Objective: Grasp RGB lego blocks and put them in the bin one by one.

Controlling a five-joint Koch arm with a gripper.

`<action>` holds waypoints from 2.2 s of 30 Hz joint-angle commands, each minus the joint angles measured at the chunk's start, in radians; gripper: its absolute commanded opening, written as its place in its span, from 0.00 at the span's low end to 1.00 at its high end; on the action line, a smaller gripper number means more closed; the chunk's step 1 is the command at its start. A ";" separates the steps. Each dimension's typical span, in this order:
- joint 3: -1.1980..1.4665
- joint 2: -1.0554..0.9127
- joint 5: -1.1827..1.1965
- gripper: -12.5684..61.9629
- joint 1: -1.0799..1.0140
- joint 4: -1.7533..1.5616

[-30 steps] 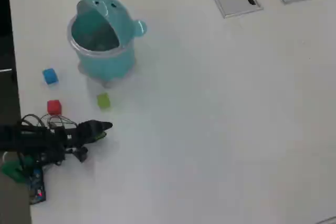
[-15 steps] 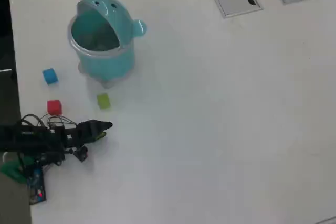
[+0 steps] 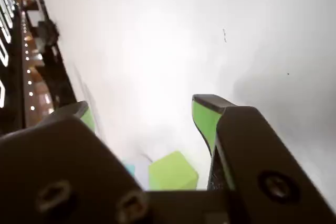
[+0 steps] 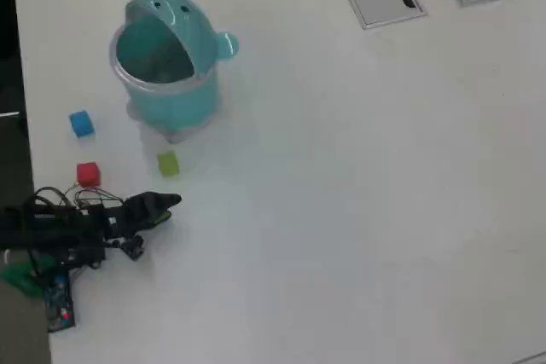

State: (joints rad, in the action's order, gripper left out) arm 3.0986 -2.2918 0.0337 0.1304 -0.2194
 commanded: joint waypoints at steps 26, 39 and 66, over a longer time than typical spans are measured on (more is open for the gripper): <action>0.012 -0.066 -0.451 0.61 -0.123 -0.322; -0.187 -0.067 -0.696 0.60 -0.117 -0.314; -0.879 -0.075 -1.195 0.64 -0.048 0.411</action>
State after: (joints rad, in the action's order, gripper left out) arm 2.3439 -2.2918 -1.0354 0.0583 0.1657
